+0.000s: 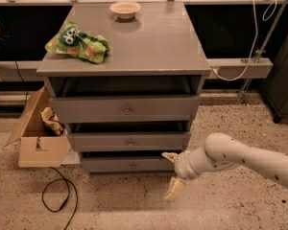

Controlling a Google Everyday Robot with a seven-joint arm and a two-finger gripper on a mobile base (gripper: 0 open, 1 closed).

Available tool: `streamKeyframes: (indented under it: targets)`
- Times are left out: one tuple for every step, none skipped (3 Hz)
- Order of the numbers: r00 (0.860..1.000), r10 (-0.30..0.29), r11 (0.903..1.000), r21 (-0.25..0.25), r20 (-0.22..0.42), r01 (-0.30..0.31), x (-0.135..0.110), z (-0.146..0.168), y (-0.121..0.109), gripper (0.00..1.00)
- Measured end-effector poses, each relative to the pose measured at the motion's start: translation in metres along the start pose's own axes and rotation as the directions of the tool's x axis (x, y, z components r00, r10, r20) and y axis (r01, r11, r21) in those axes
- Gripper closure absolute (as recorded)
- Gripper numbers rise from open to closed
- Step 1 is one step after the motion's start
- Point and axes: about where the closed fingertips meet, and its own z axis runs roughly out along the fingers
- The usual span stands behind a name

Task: Open bottom drawer

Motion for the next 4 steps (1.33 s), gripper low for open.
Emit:
streamKeyframes:
  targets:
    - [1.0,0.013,0.9999,0.007,-0.01,-0.013,0.009,0.007,-0.001,0.0]
    - [0.997,-0.051,0.9984,0.023,-0.058,0.052,0.048,0.043,-0.015,0.0]
    - [0.989,-0.119,0.9928,0.005,-0.09,0.12,0.103,0.105,-0.025,0.0]
    - [0.984,-0.148,0.989,-0.011,-0.099,0.148,0.164,0.177,-0.04,0.0]
